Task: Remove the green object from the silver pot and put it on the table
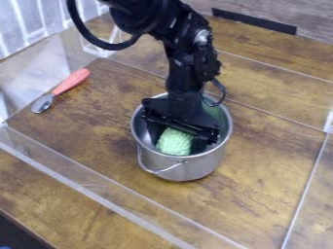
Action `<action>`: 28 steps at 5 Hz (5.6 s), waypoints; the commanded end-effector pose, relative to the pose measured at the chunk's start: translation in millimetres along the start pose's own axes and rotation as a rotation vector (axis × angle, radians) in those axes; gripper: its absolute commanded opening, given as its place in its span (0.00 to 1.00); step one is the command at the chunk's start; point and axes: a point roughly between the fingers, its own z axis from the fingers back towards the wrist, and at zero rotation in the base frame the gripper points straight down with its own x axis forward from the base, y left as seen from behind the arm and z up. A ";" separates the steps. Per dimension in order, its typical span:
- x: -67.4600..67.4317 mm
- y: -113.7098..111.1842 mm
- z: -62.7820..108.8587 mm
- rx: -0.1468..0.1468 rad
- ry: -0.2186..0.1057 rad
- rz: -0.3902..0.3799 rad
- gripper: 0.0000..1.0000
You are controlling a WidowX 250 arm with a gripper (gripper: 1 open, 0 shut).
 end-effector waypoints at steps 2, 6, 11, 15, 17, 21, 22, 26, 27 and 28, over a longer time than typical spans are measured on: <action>14.5 0.7 13.1 -0.028 -0.048 0.013 1.00; 19.5 3.9 21.7 -0.046 -0.048 0.027 1.00; 28.3 4.5 30.6 -0.051 -0.048 0.016 0.00; 62.4 -2.0 108.7 -0.095 -0.126 0.019 0.00; 89.7 -15.2 133.1 -0.149 -0.168 0.019 0.00; 88.1 -50.7 72.4 -0.162 -0.138 0.027 1.00; 86.2 -59.3 58.0 -0.163 -0.122 0.021 1.00; 87.6 -67.6 33.1 -0.157 -0.096 0.009 0.00; 88.6 -67.2 34.7 -0.154 -0.095 0.005 0.00; 89.8 -66.7 35.9 -0.152 -0.095 0.001 0.00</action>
